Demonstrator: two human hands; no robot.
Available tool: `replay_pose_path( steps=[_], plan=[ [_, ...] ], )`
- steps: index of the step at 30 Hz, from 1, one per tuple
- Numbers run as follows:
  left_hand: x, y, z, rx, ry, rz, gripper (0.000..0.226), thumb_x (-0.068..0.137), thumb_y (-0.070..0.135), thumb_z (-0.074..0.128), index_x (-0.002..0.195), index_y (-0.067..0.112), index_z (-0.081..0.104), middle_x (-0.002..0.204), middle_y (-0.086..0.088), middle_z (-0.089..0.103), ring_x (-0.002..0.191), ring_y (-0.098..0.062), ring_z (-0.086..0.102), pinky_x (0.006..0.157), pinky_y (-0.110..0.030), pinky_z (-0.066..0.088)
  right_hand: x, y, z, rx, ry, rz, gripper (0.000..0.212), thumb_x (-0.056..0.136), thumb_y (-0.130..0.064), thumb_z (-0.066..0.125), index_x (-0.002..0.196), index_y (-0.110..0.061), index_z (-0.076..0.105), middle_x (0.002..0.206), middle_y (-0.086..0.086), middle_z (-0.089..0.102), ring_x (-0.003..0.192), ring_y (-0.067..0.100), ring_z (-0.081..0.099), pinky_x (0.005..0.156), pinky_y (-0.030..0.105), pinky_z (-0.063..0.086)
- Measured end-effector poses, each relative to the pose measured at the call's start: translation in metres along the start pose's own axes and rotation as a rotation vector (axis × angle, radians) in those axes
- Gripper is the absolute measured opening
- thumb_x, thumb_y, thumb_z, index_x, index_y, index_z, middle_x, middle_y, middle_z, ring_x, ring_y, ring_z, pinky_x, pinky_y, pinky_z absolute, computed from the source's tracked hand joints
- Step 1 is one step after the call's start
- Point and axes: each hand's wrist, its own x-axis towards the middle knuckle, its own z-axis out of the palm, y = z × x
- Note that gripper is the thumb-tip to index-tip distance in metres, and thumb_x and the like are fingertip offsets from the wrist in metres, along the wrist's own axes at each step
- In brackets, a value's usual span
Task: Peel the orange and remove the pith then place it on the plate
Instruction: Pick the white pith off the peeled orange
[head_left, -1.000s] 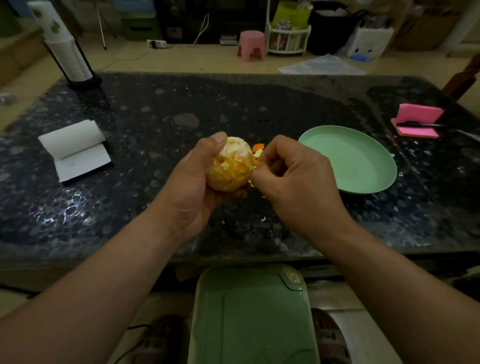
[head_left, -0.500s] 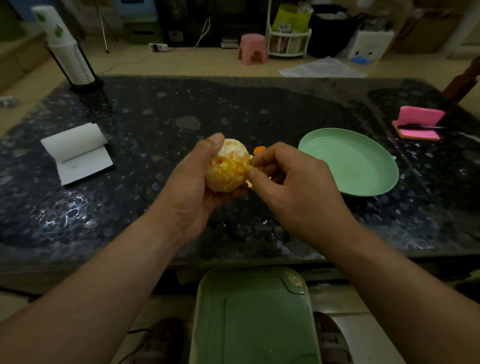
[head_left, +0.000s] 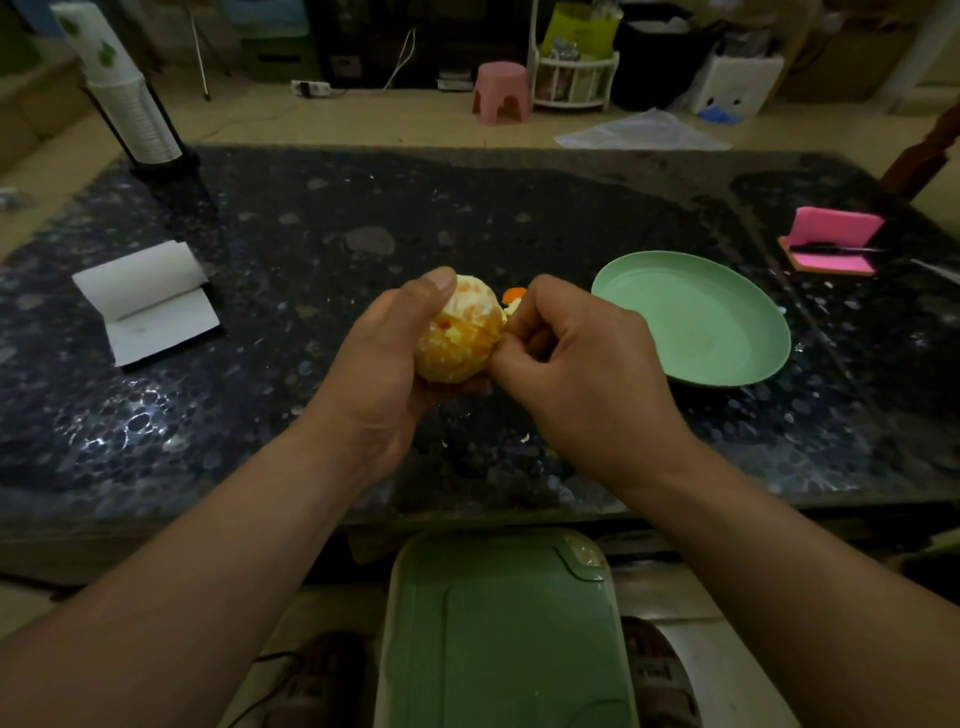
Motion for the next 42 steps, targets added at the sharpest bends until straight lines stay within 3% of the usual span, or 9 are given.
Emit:
replay_pose_path(
  steps=[3, 6, 11, 14, 17, 21, 30, 36, 42],
  plan=[
    [-0.001, 0.003, 0.001, -0.046, 0.002, -0.044, 0.043, 0.103, 0.044, 0.058, 0.128, 0.010, 0.067, 0.116, -0.015, 0.075, 0.100, -0.028, 0.071, 0.089, -0.049, 0.060, 0.000, -0.002, -0.002, 0.063, -0.001, 0.021, 0.023, 0.091, -0.019, 0.073, 0.074, -0.022, 0.057, 0.060, -0.007, 0.056, 0.055, 0.010, 0.052, 0.051, 0.031, 0.047],
    [-0.002, 0.006, 0.000, -0.112, 0.008, -0.071, 0.032, 0.104, 0.043, 0.054, 0.112, 0.017, 0.070, 0.099, -0.008, 0.079, 0.088, -0.024, 0.072, 0.073, -0.038, 0.061, 0.002, 0.000, -0.003, 0.093, 0.010, 0.054, 0.021, 0.090, -0.018, 0.073, 0.075, -0.022, 0.059, 0.060, -0.008, 0.057, 0.055, 0.008, 0.053, 0.050, 0.019, 0.039],
    [-0.002, 0.010, -0.005, -0.182, 0.007, -0.145, 0.048, 0.101, 0.050, 0.058, 0.127, 0.011, 0.068, 0.106, -0.017, 0.077, 0.081, -0.032, 0.072, 0.059, -0.032, 0.062, 0.005, 0.011, 0.000, 0.059, -0.072, 0.136, 0.014, 0.104, -0.025, 0.062, 0.096, -0.028, 0.073, 0.073, -0.006, 0.070, 0.062, 0.010, 0.061, 0.055, 0.035, 0.050],
    [-0.001, 0.009, -0.007, -0.187, -0.004, -0.137, 0.036, 0.103, 0.047, 0.056, 0.115, 0.016, 0.071, 0.105, -0.015, 0.077, 0.084, -0.030, 0.072, 0.060, -0.032, 0.061, 0.004, 0.007, 0.000, 0.094, -0.064, 0.116, 0.012, 0.104, -0.025, 0.064, 0.106, -0.029, 0.075, 0.084, -0.009, 0.074, 0.069, 0.007, 0.066, 0.060, 0.030, 0.054],
    [0.001, 0.007, -0.008, -0.165, -0.015, -0.107, 0.033, 0.104, 0.046, 0.054, 0.111, 0.018, 0.071, 0.106, -0.010, 0.077, 0.093, -0.025, 0.071, 0.065, -0.032, 0.061, 0.003, -0.001, 0.000, 0.120, -0.055, 0.076, 0.005, 0.100, -0.034, 0.071, 0.100, -0.029, 0.074, 0.085, -0.014, 0.072, 0.075, 0.006, 0.068, 0.065, 0.023, 0.055],
    [0.003, 0.005, -0.006, -0.082, 0.008, -0.087, 0.038, 0.103, 0.047, 0.057, 0.119, 0.015, 0.070, 0.112, -0.011, 0.077, 0.093, -0.023, 0.074, 0.070, -0.035, 0.064, 0.002, 0.002, 0.000, 0.019, -0.025, -0.037, 0.009, 0.100, -0.035, 0.072, 0.103, -0.027, 0.074, 0.090, -0.014, 0.073, 0.075, 0.006, 0.068, 0.069, 0.034, 0.059],
    [0.010, -0.002, -0.011, 0.083, 0.091, -0.079, 0.056, 0.098, 0.054, 0.065, 0.132, 0.010, 0.064, 0.122, -0.017, 0.074, 0.088, -0.022, 0.076, 0.067, -0.034, 0.061, 0.005, 0.007, 0.003, -0.359, -0.016, -0.350, 0.010, 0.100, -0.029, 0.071, 0.096, -0.021, 0.074, 0.082, -0.003, 0.073, 0.069, 0.020, 0.067, 0.057, 0.036, 0.051],
    [0.011, -0.004, -0.013, 0.116, 0.111, -0.096, 0.056, 0.098, 0.054, 0.066, 0.131, 0.009, 0.064, 0.119, -0.018, 0.075, 0.084, -0.021, 0.075, 0.066, -0.035, 0.060, 0.007, 0.009, 0.010, -0.422, -0.057, -0.374, 0.012, 0.100, -0.025, 0.069, 0.089, -0.020, 0.069, 0.076, -0.001, 0.068, 0.061, 0.023, 0.061, 0.053, 0.042, 0.053],
    [0.010, -0.003, -0.013, 0.160, 0.108, -0.088, 0.053, 0.099, 0.053, 0.065, 0.129, 0.010, 0.066, 0.122, -0.018, 0.073, 0.094, -0.024, 0.074, 0.067, -0.035, 0.061, 0.006, 0.007, 0.012, -0.357, -0.046, -0.353, 0.015, 0.097, -0.030, 0.063, 0.087, -0.020, 0.068, 0.074, -0.003, 0.067, 0.062, 0.020, 0.060, 0.053, 0.040, 0.051]
  ],
)
